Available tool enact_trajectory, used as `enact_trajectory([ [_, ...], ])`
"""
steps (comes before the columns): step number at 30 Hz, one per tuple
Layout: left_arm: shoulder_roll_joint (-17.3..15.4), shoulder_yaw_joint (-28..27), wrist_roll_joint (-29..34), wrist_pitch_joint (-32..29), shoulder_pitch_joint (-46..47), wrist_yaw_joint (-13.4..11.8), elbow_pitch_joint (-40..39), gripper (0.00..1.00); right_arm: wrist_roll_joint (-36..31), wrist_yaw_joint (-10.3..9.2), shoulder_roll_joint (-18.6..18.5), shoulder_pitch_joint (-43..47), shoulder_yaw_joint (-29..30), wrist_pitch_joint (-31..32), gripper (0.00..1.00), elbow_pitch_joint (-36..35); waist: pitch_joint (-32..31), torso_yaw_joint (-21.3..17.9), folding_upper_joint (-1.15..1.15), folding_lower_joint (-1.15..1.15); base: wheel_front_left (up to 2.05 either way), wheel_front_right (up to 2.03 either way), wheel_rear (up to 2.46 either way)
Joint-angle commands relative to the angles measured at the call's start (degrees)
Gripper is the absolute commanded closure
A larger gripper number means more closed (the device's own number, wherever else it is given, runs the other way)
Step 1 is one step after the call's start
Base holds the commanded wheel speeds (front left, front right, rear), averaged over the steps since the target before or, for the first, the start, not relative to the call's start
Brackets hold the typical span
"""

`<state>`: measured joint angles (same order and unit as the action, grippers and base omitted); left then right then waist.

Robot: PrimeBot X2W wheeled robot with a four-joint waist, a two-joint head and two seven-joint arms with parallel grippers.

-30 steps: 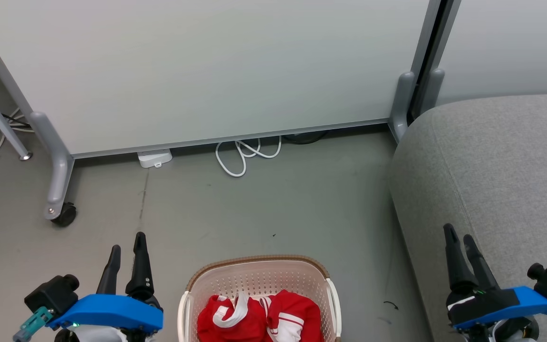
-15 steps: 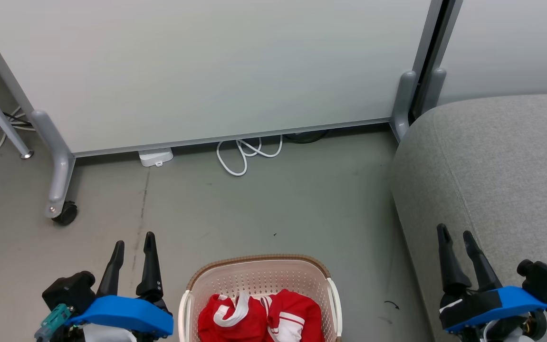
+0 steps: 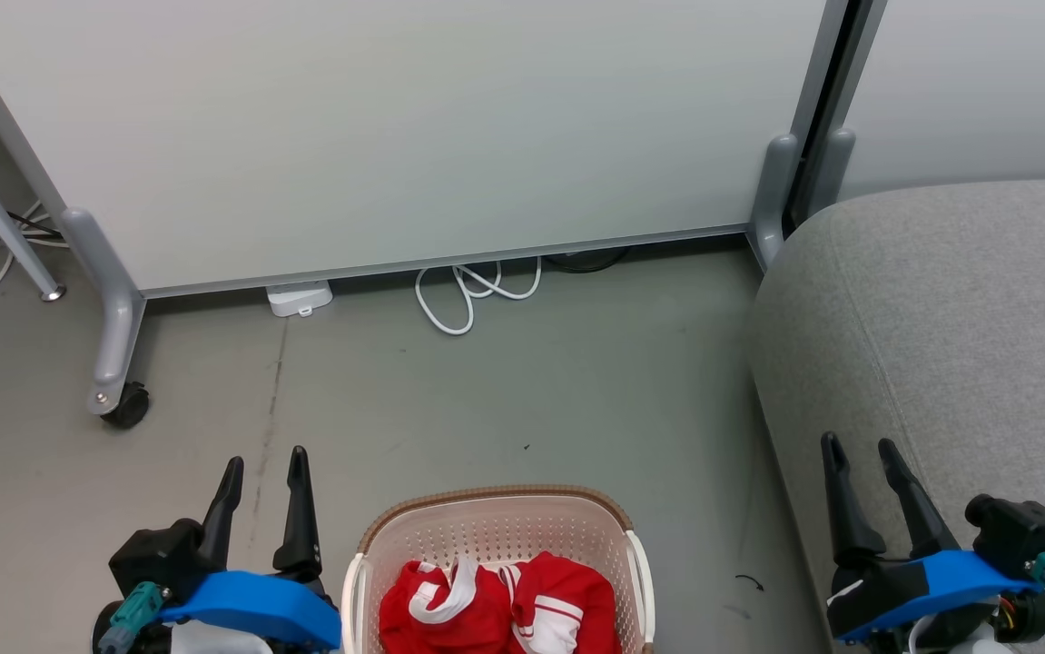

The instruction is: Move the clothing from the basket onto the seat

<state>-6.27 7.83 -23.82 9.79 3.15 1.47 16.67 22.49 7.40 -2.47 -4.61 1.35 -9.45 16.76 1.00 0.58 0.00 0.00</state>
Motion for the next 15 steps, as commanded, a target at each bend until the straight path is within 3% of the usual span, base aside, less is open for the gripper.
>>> enact_trajectory([
  [1,-0.39,0.08,1.29,0.63,1.13,-0.37,-0.18,0.0,-1.53,0.1,-0.43,-1.26,-0.11,-0.46,0.0,-0.19,0.0,0.01,0.0,0.0,0.0,0.0,0.0],
  [15,0.51,-0.58,5.48,2.41,1.07,0.47,0.87,0.0,-8.32,0.12,-0.5,-1.37,-0.06,-1.93,0.0,0.43,0.17,0.25,0.0,0.0,0.0,0.0,0.0],
])
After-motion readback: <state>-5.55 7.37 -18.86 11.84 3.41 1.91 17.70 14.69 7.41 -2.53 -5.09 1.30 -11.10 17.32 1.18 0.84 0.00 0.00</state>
